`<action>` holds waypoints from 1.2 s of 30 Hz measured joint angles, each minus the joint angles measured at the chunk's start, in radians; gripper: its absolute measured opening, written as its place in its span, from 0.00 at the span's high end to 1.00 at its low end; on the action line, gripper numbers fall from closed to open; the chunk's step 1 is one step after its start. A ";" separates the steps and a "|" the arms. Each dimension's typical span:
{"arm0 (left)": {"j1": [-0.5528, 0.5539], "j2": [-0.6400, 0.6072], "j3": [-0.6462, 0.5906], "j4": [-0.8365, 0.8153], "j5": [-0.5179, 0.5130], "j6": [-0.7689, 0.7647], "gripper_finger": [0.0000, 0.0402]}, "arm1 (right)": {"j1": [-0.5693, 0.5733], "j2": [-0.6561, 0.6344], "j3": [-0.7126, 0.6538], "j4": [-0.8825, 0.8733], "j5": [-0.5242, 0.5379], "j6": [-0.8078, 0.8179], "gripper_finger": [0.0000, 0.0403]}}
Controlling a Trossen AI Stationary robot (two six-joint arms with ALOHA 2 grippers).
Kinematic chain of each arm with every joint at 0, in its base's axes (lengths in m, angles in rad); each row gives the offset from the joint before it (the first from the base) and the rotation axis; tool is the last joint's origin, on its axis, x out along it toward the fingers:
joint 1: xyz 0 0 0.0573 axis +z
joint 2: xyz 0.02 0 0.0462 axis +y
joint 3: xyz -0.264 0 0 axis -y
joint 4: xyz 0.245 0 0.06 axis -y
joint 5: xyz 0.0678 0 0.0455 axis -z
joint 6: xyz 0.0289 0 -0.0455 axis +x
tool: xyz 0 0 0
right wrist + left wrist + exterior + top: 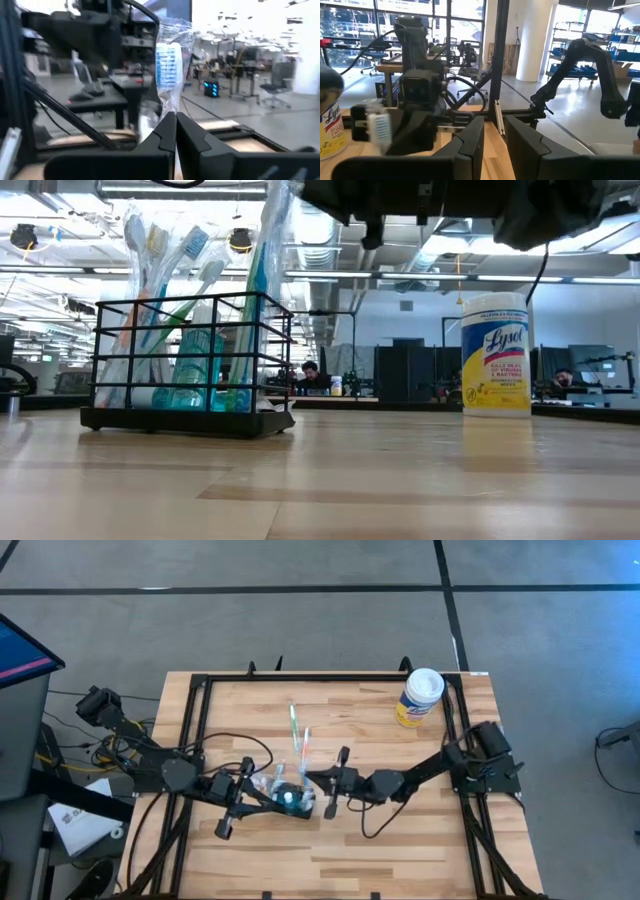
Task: Pick & Place toothbrushing station
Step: Put the blue toothbrush into the wire organizer
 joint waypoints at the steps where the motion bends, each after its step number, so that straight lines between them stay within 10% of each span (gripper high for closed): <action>1: 0.000 0.000 0.000 0.000 0.000 0.000 0.82 | -0.006 0.021 0.002 0.031 -0.012 0.003 1.00; 36: 0.000 0.000 0.000 -0.003 0.000 0.000 0.82 | -0.012 0.117 -0.001 -0.022 -0.131 -0.019 0.95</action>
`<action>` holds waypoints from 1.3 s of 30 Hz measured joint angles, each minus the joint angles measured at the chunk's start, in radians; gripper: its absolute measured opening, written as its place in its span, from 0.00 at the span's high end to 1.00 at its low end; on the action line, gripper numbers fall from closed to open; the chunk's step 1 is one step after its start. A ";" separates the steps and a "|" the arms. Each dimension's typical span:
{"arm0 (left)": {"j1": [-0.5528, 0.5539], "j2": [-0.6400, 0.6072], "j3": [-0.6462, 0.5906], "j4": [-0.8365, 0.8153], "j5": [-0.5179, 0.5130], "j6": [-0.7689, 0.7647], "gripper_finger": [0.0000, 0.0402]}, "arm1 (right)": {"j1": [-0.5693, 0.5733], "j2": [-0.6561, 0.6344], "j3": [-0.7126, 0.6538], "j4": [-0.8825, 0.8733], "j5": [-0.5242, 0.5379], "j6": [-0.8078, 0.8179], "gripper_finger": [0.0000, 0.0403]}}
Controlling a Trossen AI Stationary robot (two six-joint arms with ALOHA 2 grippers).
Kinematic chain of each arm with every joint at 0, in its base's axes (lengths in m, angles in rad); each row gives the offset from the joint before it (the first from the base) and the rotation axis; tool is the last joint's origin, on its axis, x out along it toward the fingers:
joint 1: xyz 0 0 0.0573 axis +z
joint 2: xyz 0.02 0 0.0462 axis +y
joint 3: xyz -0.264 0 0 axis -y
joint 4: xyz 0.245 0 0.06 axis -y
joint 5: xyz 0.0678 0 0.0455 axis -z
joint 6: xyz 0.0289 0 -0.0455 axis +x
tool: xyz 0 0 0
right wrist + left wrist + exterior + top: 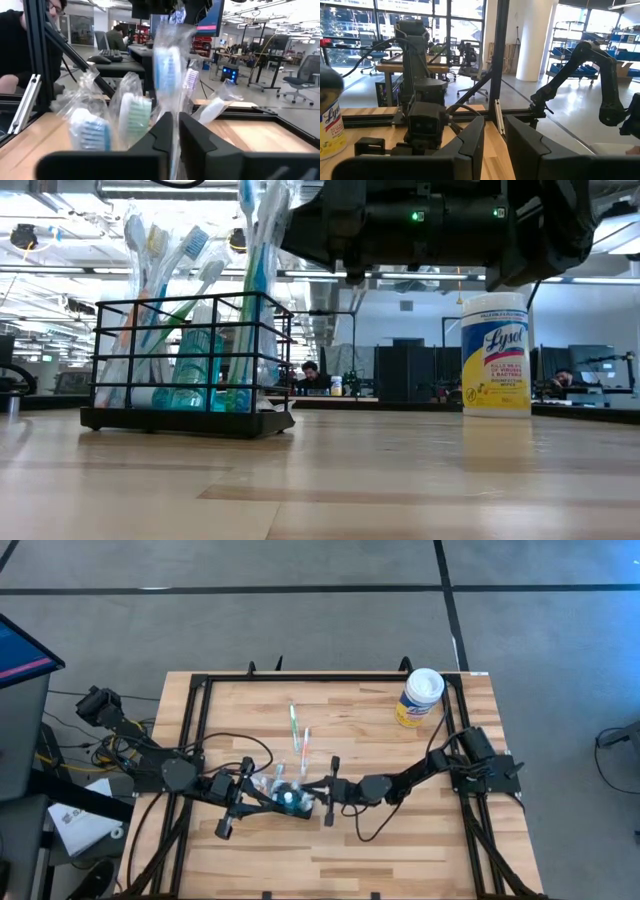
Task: Pick & Place toothbrushing station
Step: Put the blue toothbrush into the wire organizer, then put the green toothbrush into the wire organizer
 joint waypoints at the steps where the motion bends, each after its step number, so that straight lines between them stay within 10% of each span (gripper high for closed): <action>1: 0.000 0.000 0.000 0.000 0.000 0.000 0.82 | 0.000 0.000 0.000 -0.002 0.000 0.001 0.93; 15: 0.000 0.000 0.000 -0.004 0.000 0.000 0.82 | 0.012 -0.047 0.000 -0.035 0.052 -0.071 0.62; 29: 0.000 0.000 0.000 -0.004 0.000 0.000 0.82 | -0.073 -0.272 0.000 -0.498 0.231 0.026 0.68; 39: 0.006 0.000 0.000 0.002 0.000 0.000 0.82 | -0.368 -0.321 0.000 -0.725 -0.186 0.189 0.71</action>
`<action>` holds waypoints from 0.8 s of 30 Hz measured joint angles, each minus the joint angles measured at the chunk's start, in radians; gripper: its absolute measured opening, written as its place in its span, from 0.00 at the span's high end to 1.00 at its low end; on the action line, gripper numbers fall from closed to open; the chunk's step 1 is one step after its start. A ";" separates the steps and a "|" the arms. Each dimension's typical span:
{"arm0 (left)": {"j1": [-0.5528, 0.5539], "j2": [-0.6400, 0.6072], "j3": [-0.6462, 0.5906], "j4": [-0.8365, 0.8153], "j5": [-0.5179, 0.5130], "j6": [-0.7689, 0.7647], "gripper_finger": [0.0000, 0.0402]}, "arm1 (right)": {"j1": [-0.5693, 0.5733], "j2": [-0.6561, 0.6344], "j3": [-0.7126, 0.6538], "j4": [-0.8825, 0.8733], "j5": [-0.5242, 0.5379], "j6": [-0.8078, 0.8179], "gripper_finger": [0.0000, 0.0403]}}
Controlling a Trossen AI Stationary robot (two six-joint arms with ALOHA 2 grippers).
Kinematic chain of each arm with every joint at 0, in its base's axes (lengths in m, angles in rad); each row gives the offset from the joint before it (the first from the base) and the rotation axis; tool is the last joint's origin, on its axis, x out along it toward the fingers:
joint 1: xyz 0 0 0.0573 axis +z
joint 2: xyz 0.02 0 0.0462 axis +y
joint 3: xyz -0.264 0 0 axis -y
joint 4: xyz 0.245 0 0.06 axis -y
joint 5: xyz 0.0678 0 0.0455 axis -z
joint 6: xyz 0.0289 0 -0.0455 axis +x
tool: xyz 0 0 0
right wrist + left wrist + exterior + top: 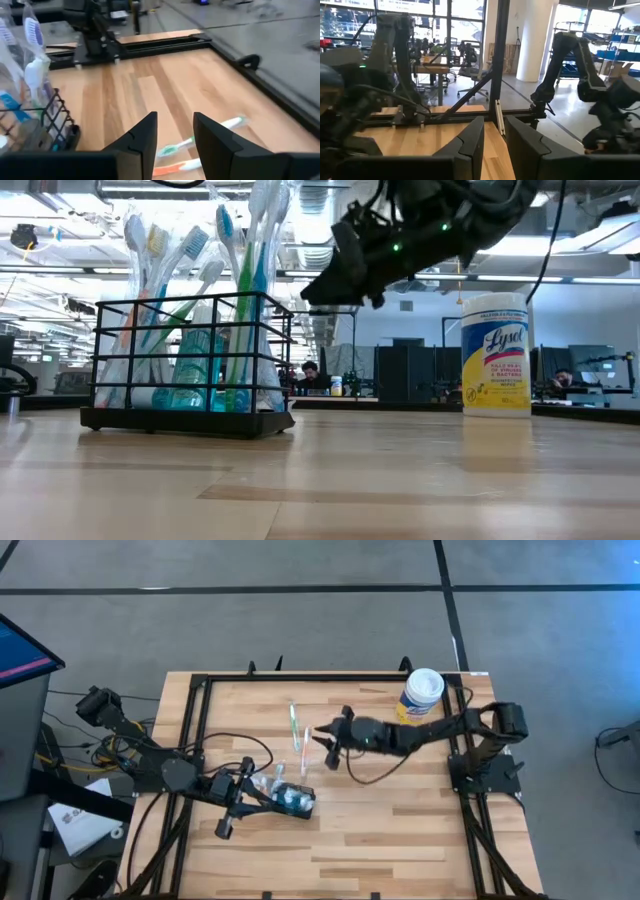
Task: Pick & Place toothbrushing station
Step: Put the green toothbrush into the wire organizer
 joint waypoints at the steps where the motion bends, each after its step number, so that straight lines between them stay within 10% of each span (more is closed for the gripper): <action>1: 0.004 0.000 0.000 0.000 0.000 0.007 0.82 | -0.028 0.000 0.000 -0.002 -0.049 0.002 0.71; 12: 0.078 -0.119 0.001 -0.038 -0.385 0.405 0.87 | -0.150 0.000 0.000 -0.084 -0.269 0.022 0.71; 24: 0.672 -0.260 0.001 -0.384 -0.032 0.234 0.99 | -0.150 0.000 0.000 -0.079 -0.293 -0.110 0.71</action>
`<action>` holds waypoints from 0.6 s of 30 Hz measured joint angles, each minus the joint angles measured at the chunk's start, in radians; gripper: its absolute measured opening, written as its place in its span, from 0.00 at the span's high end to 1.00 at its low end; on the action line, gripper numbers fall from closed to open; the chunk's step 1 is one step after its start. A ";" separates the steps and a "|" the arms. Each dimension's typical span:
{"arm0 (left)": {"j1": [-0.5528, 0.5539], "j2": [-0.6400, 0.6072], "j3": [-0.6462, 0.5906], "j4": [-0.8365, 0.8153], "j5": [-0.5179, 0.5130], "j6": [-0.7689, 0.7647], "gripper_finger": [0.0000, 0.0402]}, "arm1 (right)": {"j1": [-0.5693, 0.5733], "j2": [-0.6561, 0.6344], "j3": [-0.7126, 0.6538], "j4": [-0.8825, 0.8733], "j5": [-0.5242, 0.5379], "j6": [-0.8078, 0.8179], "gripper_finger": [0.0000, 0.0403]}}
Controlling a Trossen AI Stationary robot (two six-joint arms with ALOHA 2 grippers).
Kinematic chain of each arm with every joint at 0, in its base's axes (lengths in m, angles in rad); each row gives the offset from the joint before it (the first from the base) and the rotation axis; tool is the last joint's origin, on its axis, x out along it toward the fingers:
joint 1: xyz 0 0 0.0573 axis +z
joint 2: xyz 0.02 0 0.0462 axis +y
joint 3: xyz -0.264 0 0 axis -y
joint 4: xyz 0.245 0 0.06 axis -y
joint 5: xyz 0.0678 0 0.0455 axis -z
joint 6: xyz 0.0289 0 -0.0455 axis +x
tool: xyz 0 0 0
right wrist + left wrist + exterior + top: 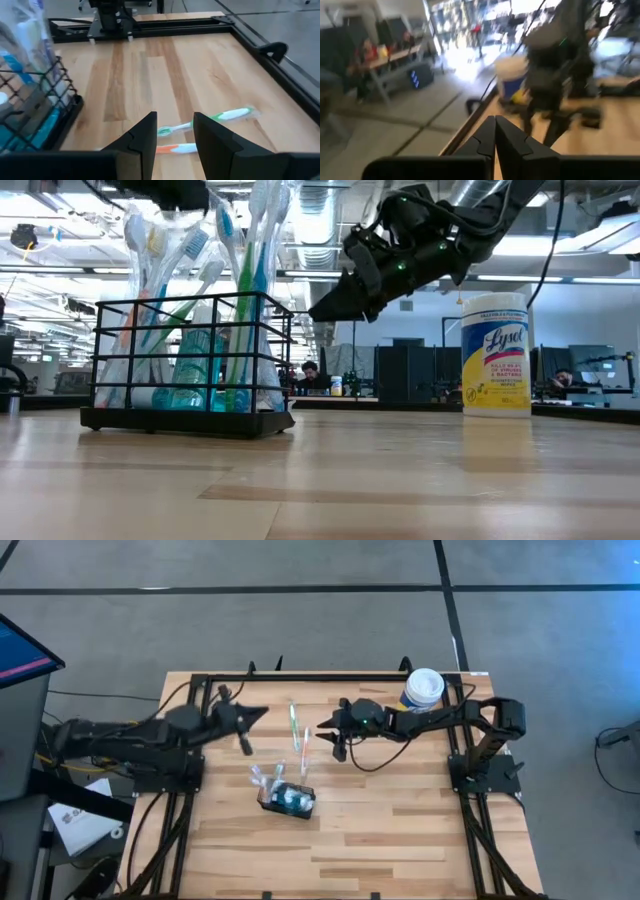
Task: Pick & Place toothbrushing station
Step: Put the green toothbrush into the wire organizer
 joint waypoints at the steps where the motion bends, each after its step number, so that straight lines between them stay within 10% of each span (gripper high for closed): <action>1: 0.059 0.011 0.000 -0.018 0.037 -0.009 0.99 | -0.003 0.000 0.000 0.000 0.001 -0.003 0.71; 10: 0.522 0.182 0.000 -0.038 0.508 -0.132 0.98 | -0.034 0.000 0.000 -0.095 -0.048 -0.091 0.71; 18: 0.633 0.453 0.061 -0.037 0.579 -0.025 0.98 | -0.038 0.011 0.000 -0.120 -0.049 -0.104 0.71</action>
